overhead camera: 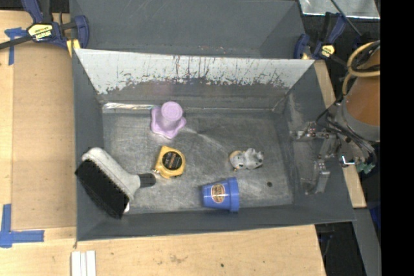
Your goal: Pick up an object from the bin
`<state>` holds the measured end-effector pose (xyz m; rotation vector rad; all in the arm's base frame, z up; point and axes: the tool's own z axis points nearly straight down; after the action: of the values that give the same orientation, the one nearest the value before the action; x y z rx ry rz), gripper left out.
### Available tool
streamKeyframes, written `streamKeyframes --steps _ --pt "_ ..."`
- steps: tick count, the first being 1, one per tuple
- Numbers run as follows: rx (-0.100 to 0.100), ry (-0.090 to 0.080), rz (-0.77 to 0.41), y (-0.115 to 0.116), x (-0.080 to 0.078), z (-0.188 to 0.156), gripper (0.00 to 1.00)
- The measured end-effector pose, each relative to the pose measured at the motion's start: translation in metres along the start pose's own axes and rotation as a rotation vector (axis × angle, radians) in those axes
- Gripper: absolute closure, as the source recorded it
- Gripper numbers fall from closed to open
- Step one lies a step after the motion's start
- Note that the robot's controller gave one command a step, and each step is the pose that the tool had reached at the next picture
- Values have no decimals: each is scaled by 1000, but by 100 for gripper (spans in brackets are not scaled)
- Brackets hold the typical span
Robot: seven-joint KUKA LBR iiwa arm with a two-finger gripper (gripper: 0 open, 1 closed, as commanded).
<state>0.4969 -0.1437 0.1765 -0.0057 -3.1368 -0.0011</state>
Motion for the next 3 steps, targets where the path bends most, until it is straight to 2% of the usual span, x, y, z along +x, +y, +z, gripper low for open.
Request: streamKeyframes --steps 1,2,3 --pt "2 -8 -3 1 -2 -4 0" --pt "4 -15 -56 24 -17 47 0" --pt "2 -9 -225 48 -22 95 0"
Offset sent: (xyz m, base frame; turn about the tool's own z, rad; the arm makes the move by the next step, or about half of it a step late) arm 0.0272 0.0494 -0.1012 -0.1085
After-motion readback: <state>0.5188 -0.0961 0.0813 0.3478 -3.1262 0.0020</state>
